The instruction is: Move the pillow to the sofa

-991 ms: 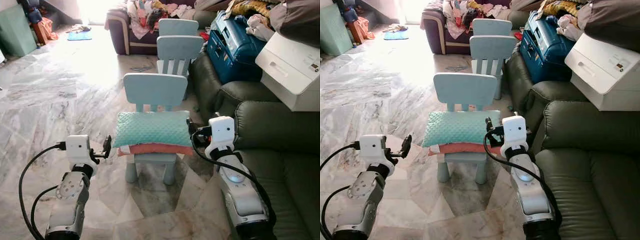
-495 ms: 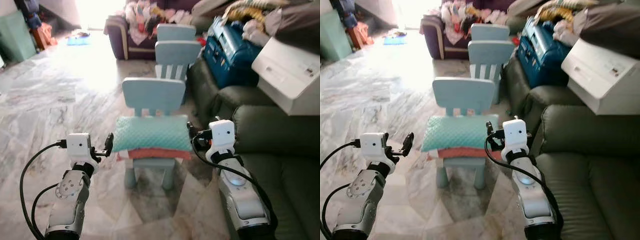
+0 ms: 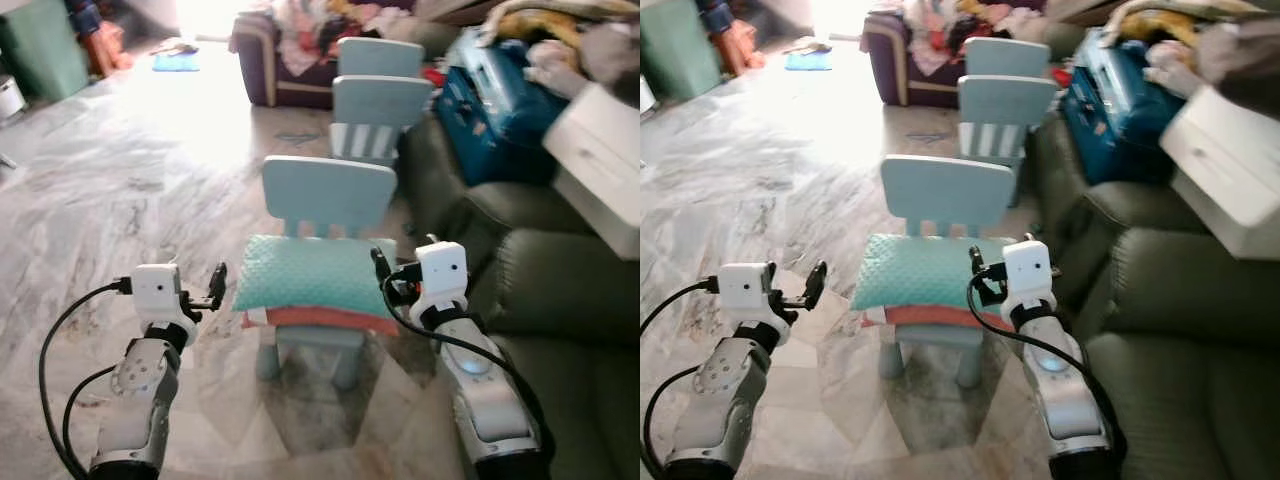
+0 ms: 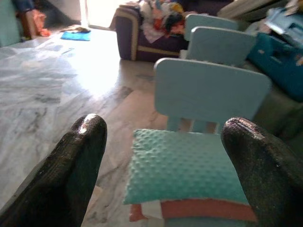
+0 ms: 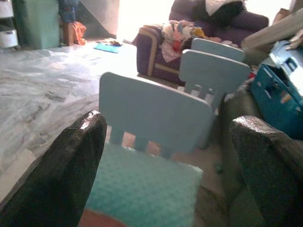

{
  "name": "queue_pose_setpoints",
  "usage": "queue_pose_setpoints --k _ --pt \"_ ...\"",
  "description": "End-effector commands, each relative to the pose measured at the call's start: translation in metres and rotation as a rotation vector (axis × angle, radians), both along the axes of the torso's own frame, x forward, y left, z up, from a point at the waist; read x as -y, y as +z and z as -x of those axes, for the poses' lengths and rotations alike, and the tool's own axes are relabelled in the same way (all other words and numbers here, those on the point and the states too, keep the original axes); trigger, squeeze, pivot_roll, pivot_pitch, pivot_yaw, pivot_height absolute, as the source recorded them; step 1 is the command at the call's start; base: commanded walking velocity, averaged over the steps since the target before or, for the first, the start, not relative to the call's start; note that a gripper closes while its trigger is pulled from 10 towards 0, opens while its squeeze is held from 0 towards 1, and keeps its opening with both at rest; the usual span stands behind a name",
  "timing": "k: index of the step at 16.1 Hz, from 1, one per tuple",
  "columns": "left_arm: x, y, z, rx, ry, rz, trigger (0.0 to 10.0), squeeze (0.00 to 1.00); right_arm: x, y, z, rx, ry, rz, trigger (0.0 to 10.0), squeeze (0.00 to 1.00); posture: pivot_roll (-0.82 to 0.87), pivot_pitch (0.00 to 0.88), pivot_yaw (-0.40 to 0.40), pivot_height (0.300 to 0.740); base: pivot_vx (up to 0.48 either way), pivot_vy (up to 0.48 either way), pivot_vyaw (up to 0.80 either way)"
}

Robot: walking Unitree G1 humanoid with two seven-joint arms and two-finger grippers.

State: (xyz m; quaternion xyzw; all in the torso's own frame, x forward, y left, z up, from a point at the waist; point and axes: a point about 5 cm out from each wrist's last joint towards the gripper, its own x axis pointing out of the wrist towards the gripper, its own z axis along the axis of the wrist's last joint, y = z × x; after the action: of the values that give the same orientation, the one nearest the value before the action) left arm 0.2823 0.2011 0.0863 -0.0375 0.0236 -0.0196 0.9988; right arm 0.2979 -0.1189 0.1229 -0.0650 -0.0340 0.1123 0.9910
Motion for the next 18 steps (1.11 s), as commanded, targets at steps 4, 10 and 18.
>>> queue_pose_setpoints --k 4,10,18 --pt "0.0073 0.0006 -0.0011 0.002 -0.016 0.009 10.0 0.0 0.0074 0.005 0.0015 0.02 -0.008 0.015 10.0 0.0 -0.03 0.047 -0.058 0.74 0.435 0.0 0.0" --pt "0.0062 -0.0028 -0.0002 -0.024 0.013 0.012 10.0 0.0 0.0071 0.0051 0.0026 0.017 -0.002 0.019 10.0 0.0 -0.03 0.05 -0.059 0.74 0.35 0.0 0.0" --pt "0.0058 -0.0074 -0.0015 -0.067 0.044 0.022 10.0 0.0 0.0049 0.004 0.0013 0.012 0.009 0.023 10.0 0.0 -0.02 0.042 -0.063 0.74 0.0 0.166 0.0"
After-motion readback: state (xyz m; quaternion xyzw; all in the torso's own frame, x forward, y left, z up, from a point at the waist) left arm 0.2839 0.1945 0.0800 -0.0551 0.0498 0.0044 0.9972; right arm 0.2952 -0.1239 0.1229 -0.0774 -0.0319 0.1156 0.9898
